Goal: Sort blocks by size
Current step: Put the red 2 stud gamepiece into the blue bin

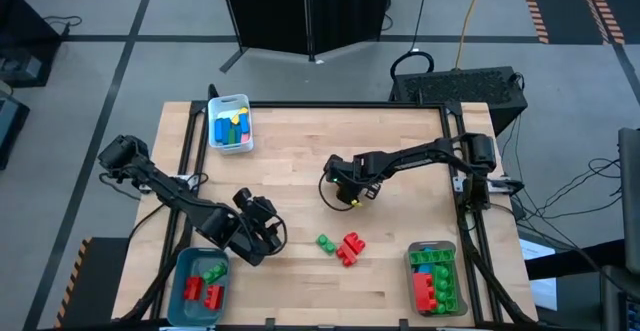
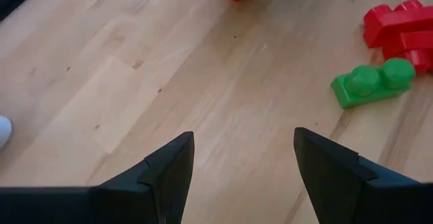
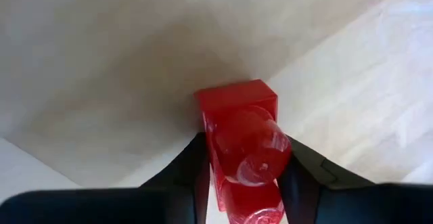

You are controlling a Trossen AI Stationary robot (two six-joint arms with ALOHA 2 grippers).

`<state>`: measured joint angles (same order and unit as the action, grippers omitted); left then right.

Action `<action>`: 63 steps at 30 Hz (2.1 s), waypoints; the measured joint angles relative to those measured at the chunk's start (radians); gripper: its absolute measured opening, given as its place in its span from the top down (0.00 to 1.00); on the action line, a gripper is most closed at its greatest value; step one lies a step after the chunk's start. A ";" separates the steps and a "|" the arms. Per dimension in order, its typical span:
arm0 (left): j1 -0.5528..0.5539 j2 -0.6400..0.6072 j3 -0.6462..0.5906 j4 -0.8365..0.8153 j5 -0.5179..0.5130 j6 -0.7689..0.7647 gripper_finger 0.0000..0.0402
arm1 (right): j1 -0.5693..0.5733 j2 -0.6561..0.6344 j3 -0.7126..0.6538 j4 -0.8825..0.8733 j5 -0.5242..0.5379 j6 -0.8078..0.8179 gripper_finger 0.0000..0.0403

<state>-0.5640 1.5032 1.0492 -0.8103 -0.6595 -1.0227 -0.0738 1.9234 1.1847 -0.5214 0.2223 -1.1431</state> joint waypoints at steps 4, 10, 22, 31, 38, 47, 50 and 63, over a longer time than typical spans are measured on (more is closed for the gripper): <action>-0.007 0.000 0.000 0.010 -0.045 0.045 0.40 | 0.002 -0.041 -0.004 0.010 -0.127 0.116 0.71; -0.040 0.000 -0.022 0.142 -0.209 0.201 0.40 | 0.003 -0.117 -0.005 0.086 -0.366 0.374 0.71; -0.049 0.114 -0.094 0.433 -0.306 0.357 0.40 | 0.075 -0.189 -0.003 0.319 -0.558 0.569 0.71; -0.107 0.210 -0.096 0.632 -0.494 0.627 0.40 | 0.152 -0.186 -0.003 0.396 -0.571 0.577 0.71; -0.130 0.212 -0.096 0.928 -0.408 1.094 0.44 | 0.160 -0.186 -0.003 0.397 -0.631 0.574 0.71; -0.033 0.212 -0.096 1.087 -0.125 1.326 0.47 | 0.176 -0.165 -0.003 0.387 -0.752 0.531 0.71; -0.002 0.212 -0.096 1.096 -0.085 1.346 0.47 | 0.186 -0.160 -0.004 0.361 -0.748 0.521 0.71; -0.010 0.206 -0.095 1.060 -0.250 1.084 0.47 | 0.183 -0.167 -0.003 0.401 -0.702 0.527 0.71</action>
<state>-0.5742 1.7089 0.9543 0.2502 -0.9098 0.0615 0.1093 1.7560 1.1821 -0.1208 -0.4798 -0.6160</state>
